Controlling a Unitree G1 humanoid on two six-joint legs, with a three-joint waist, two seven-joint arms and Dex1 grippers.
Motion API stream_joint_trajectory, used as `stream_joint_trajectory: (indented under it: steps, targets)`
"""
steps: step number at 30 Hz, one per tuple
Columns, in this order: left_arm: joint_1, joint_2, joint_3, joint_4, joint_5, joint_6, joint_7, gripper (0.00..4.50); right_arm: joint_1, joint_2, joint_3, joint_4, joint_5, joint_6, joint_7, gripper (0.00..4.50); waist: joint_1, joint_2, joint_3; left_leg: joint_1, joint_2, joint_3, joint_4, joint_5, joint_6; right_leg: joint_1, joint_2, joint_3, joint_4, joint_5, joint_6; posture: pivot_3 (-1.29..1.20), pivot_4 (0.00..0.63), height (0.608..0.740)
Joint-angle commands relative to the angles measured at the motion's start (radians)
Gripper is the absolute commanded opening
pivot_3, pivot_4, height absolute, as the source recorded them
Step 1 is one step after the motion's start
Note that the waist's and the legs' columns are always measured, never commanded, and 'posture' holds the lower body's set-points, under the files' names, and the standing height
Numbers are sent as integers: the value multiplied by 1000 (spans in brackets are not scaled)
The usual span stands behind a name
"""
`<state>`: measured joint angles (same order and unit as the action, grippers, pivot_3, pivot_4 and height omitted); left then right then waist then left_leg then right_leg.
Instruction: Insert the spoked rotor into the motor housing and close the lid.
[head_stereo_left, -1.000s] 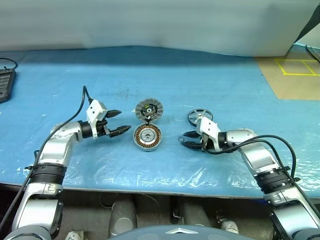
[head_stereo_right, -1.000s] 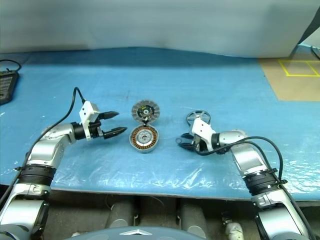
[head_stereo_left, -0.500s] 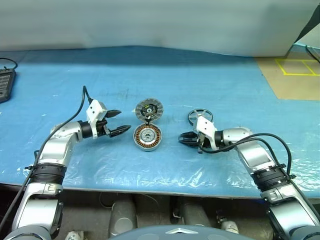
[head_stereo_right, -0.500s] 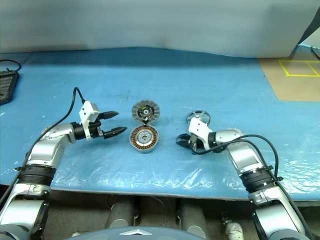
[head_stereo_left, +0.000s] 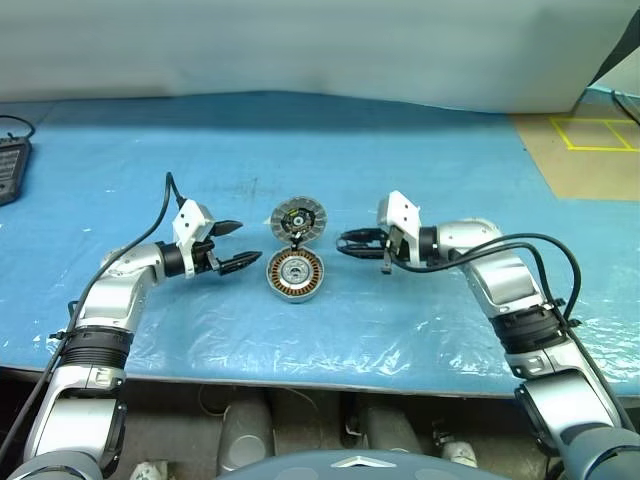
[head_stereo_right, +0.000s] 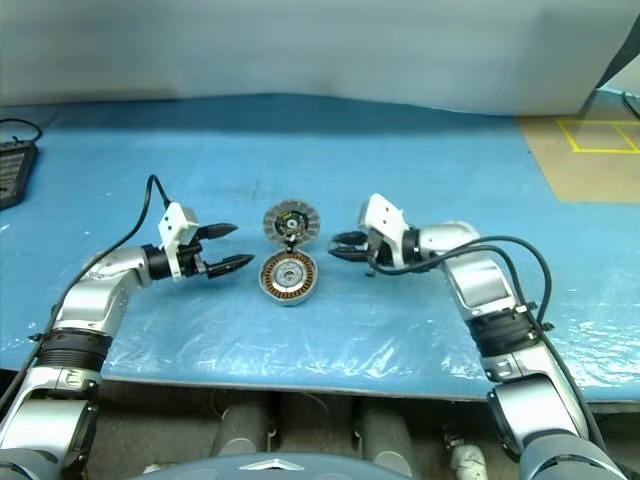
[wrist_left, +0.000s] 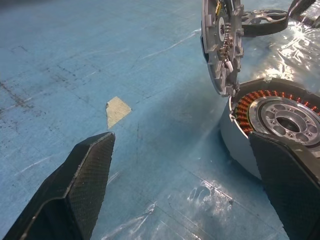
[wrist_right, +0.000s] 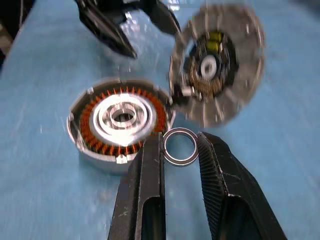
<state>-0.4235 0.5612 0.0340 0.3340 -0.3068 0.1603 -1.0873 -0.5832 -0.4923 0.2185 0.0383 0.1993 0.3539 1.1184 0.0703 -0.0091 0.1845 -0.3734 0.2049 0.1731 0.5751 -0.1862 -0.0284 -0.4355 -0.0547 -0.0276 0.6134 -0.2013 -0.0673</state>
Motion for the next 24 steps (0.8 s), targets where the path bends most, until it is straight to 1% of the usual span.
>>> stream_joint_trajectory:
  steps: [1, 7, 17, 24]
  targets:
    - [-9, 2, 4, -11, 0, -17, -1, 4500, -23, 29, 56, 9, -15, -27, 16, 546, 0, 0, 0, 0, 0, 0, 0, 0, 0, 0, 0, 0, 0, 0, 0, 0, 150, 740]
    - [7, 7, 11, -25, -2, -15, 6, 4500, -56, 96, 124, 86, -57, -70, 10, 546, -1, 0, 0, -1, 0, 0, 0, 1, -2, 0, 0, 0, 0, 0, 0, 0, 150, 740]
    - [15, 11, 14, -34, -2, -12, 17, 4500, -87, 163, 156, 190, -97, -122, -4, 546, -1, 0, 0, -1, 0, 0, 0, 2, -3, 0, 0, 0, 0, 0, 0, 0, 150, 740]
    - [17, 11, 15, -34, -2, -15, 25, 4500, -86, 186, 166, 222, -116, -136, 0, 546, -1, 0, 0, -1, 0, 0, 0, 2, -3, 0, 0, 0, 0, 0, 0, 0, 150, 740]
